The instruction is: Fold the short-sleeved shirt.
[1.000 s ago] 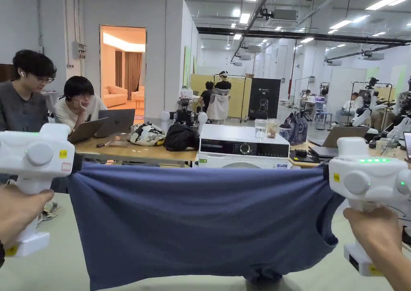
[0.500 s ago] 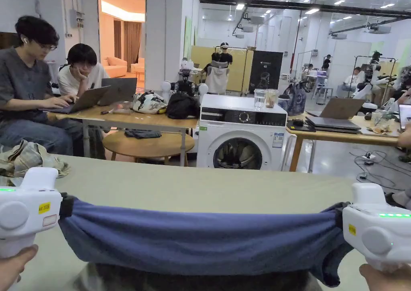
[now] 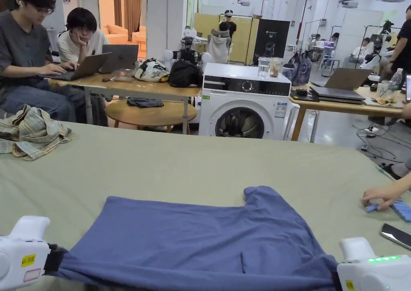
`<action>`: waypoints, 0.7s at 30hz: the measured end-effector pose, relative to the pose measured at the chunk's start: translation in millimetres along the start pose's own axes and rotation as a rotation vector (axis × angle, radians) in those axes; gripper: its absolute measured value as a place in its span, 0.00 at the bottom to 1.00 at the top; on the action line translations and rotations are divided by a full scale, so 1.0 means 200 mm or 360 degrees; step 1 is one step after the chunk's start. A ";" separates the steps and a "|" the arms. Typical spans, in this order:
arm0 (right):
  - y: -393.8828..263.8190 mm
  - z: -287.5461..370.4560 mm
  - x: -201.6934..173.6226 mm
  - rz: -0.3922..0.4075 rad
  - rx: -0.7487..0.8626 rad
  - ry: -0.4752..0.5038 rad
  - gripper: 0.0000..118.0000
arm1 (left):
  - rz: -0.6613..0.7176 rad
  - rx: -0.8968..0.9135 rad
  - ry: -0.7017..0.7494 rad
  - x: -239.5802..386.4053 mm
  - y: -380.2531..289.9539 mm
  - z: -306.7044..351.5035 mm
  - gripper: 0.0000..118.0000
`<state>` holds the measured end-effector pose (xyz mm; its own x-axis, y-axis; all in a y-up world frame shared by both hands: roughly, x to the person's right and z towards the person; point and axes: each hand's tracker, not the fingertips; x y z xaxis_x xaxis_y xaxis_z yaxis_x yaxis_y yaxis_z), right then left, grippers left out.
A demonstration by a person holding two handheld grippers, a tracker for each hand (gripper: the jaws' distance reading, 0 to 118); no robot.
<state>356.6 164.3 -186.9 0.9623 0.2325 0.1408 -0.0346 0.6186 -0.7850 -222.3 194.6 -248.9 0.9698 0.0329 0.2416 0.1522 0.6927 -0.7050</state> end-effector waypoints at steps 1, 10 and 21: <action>-0.02 -0.04 0.00 0.0001 -0.0050 0.0006 0.00 | -0.0012 -0.0040 -0.0006 0.00 -0.02 -0.02 0.00; -0.16 -0.20 -0.03 -0.0037 -0.0222 0.0069 0.04 | -0.0029 -0.0352 -0.0008 -0.01 -0.14 -0.27 0.00; -0.02 0.07 -0.06 -0.0192 0.0167 0.0035 0.44 | 0.0013 -0.0014 0.0074 0.06 -0.04 -0.11 0.34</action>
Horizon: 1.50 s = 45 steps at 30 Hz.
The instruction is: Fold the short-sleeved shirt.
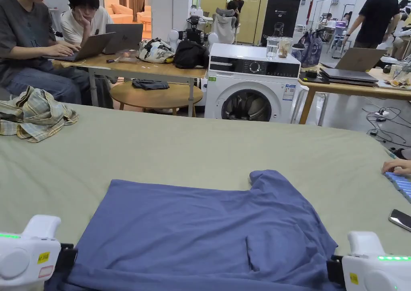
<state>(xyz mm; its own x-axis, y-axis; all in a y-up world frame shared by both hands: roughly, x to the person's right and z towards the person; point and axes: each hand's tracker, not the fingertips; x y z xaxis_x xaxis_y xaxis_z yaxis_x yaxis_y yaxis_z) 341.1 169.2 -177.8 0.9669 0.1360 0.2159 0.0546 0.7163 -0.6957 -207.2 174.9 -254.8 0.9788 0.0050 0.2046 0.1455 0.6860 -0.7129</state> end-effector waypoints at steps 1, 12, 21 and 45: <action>0.02 0.02 -0.04 -0.0018 0.0063 -0.0006 0.44 | 0.0012 0.0089 -0.0020 0.02 0.02 0.03 0.34; 0.04 0.08 -0.35 -0.0152 0.0557 0.0068 0.00 | 0.0011 0.0574 0.0061 0.25 0.04 0.09 0.00; 0.03 0.14 -0.45 -0.0113 0.0566 0.0102 0.00 | 0.0069 0.0207 0.0063 0.13 0.06 0.12 0.00; -0.02 -0.05 -0.31 -0.0052 0.0079 0.0045 0.00 | 0.0100 -0.0489 0.0041 0.07 -0.08 -0.22 0.03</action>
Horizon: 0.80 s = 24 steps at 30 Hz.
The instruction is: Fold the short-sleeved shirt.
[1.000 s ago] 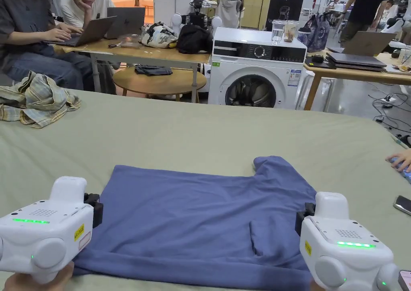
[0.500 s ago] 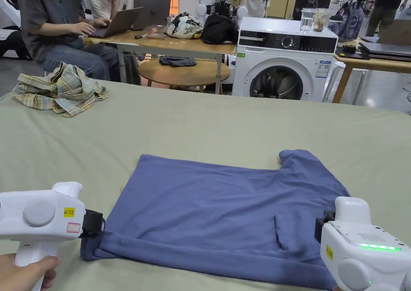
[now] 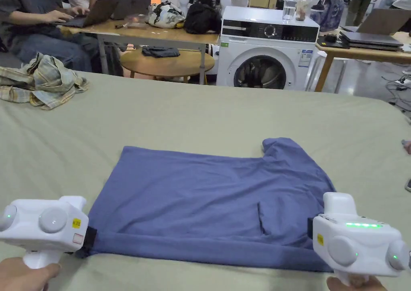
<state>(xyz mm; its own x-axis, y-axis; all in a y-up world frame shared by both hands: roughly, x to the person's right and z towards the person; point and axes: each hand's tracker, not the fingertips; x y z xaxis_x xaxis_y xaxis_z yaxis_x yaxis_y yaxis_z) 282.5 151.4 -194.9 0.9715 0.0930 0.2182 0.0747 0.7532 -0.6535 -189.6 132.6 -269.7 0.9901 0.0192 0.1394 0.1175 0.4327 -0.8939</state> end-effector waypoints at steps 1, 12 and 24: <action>0.01 0.00 0.02 -0.0004 -0.0014 0.0007 0.00 | -0.0032 0.0016 0.0001 0.01 -0.01 0.01 0.03; -0.09 -0.07 0.29 -0.0044 -0.0395 -0.0058 0.40 | 0.0045 0.0059 -0.0045 -0.02 -0.05 0.06 0.03; -0.16 -0.09 0.31 -0.0020 -0.0449 0.0109 0.05 | 0.0057 0.0157 -0.0084 -0.06 -0.03 0.14 0.03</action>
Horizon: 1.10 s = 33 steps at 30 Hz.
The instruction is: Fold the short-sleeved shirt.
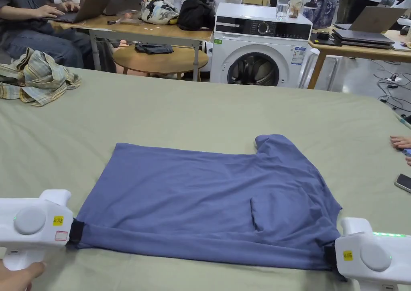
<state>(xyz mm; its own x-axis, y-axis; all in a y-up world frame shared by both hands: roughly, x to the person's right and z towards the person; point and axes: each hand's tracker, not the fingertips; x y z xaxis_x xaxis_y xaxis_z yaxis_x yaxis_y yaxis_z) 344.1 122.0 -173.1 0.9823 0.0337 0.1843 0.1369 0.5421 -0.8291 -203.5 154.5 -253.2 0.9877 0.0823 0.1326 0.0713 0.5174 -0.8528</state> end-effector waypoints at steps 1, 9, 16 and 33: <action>0.02 0.03 -0.01 -0.0002 0.0015 -0.0007 0.05 | 0.0012 0.0028 -0.0011 0.00 0.02 0.02 0.03; 0.36 0.17 -0.03 -0.0050 0.0219 0.0034 0.05 | 0.0062 0.0251 -0.0105 -0.04 0.30 0.13 0.03; 0.71 -0.04 -0.03 -0.0095 0.0255 0.0021 0.05 | 0.0120 0.0267 -0.0124 -0.10 0.66 -0.06 0.03; 0.87 -0.40 -0.10 -0.0068 0.0247 -0.0018 0.15 | 0.0115 0.0058 -0.0046 -0.04 0.84 -0.48 0.09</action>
<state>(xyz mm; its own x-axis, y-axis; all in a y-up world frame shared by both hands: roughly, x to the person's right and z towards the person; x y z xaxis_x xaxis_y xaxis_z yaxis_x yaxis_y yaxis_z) 357.8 147.9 -363.9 0.9744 0.0169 0.2242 0.1561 0.6666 -0.7289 -185.8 159.7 -446.4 0.9856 0.1449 0.0867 -0.0053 0.5396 -0.8419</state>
